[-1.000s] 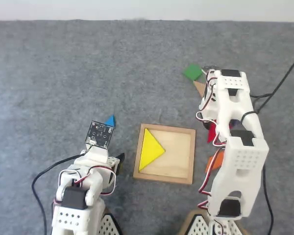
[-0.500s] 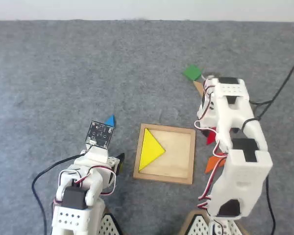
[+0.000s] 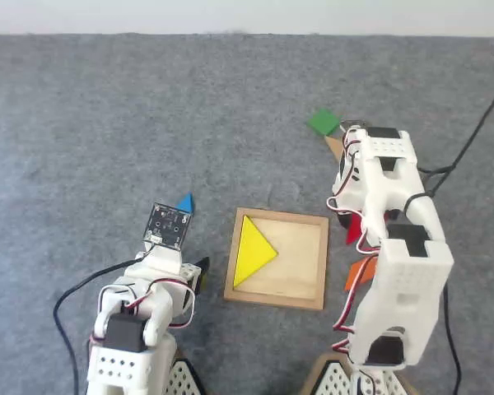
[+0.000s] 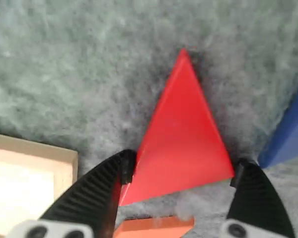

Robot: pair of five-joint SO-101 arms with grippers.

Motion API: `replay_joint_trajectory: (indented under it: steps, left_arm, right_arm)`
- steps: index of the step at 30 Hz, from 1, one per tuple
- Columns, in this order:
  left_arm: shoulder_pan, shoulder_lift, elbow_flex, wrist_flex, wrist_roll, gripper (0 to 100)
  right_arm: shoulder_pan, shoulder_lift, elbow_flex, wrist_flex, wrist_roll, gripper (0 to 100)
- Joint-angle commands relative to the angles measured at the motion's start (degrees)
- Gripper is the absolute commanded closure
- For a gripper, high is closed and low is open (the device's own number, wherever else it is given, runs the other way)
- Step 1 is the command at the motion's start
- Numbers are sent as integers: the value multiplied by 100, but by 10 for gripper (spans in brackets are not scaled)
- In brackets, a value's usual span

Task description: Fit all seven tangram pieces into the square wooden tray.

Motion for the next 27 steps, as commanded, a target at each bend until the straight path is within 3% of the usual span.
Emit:
replay_joint_trajectory:
  steps: [1, 6, 11, 24, 27]
  left_arm:
    - [26, -44, -40, -26, -9, 793]
    - [26, -44, -40, -26, -9, 793]
    - [26, -44, -40, -26, -9, 793]
    - [26, -44, -40, -26, -9, 793]
    - [26, -44, -40, -26, -9, 793]
  right_arm:
    - [-75, -13, -176, -4, -79, 745]
    - [-127, -1068, -141, 303, -88, 745]
    - [-620, -1974, -132, 716, -246, 745]
    - [-2202, -2264, 193, 813, -589, 745]
    - [-2097, -2396, 237, 840, -475, 744]
